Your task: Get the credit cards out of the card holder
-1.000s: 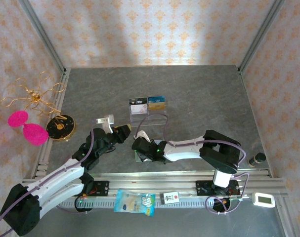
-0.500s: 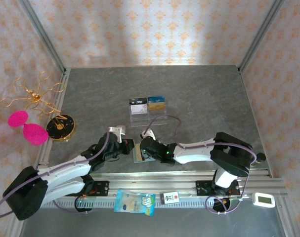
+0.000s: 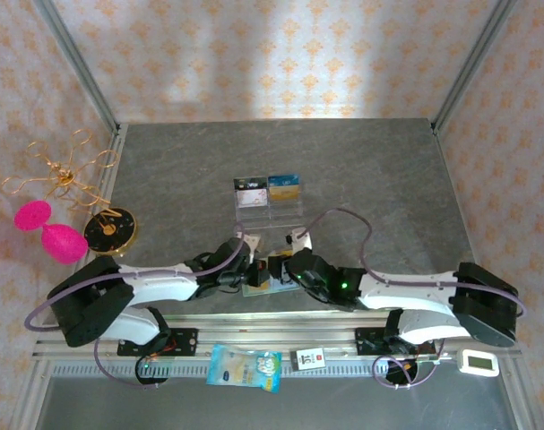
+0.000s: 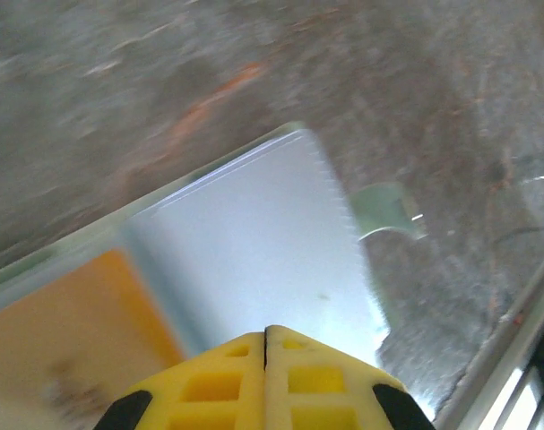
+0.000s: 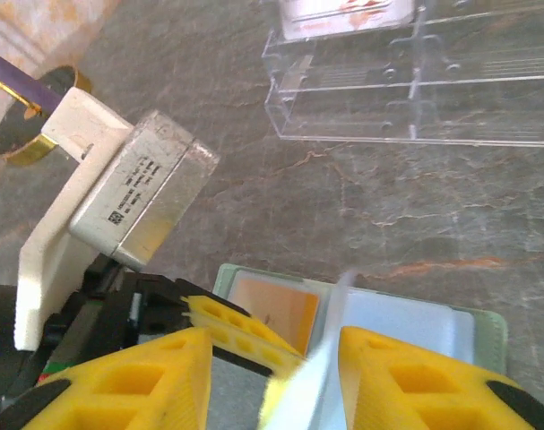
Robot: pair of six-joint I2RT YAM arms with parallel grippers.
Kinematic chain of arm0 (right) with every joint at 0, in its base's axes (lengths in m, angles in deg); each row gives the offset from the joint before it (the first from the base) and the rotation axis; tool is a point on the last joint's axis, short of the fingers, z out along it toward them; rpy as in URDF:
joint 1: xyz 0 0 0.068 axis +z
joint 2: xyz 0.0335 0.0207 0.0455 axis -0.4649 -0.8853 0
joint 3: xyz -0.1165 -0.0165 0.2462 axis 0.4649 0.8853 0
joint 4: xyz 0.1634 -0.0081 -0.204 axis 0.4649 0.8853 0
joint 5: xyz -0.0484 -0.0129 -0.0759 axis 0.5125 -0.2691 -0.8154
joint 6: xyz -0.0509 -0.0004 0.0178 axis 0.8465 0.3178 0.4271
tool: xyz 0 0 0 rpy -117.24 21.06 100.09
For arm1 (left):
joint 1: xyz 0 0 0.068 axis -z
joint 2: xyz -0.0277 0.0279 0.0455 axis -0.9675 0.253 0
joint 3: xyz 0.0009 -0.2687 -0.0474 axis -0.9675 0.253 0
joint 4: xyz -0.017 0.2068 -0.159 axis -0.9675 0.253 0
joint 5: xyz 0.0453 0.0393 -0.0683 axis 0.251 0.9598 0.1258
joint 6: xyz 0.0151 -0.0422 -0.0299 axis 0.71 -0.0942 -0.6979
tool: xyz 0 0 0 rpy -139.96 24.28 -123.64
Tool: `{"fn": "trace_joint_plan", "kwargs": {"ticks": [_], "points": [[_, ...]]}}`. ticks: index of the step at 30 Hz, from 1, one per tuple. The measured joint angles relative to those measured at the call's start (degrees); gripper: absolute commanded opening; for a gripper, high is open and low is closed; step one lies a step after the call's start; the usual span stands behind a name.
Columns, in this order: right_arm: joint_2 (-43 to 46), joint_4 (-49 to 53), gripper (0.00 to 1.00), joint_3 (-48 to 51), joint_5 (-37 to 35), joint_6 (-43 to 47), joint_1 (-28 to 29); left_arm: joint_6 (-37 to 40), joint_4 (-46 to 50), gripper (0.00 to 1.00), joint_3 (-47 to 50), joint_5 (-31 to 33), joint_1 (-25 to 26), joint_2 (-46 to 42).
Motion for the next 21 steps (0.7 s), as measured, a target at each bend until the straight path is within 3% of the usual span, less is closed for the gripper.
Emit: {"fn": "trace_joint_plan", "kwargs": {"ticks": [8,11,14,18,21], "points": [[6.1,3.37,0.4,4.46,-1.62,-3.21,-1.53,1.64,0.5,0.01,-6.19,-1.64,1.79,8.55],[7.82,3.41,0.36,4.46,-0.28,-3.26,-2.45,1.38,0.81,0.08,-4.7,-0.7,1.75,3.39],[8.48,3.39,0.32,4.24,3.15,-2.45,-4.2,0.72,0.94,0.0,-1.49,1.95,1.42,-5.84],[5.11,3.15,0.28,1.38,11.45,-1.33,-6.67,-0.81,1.16,0.0,4.92,4.17,-2.54,-15.63],[-0.59,2.08,0.24,-2.1,18.43,-1.18,-8.09,-1.03,1.79,0.0,9.42,4.92,-6.01,-17.66]]}}
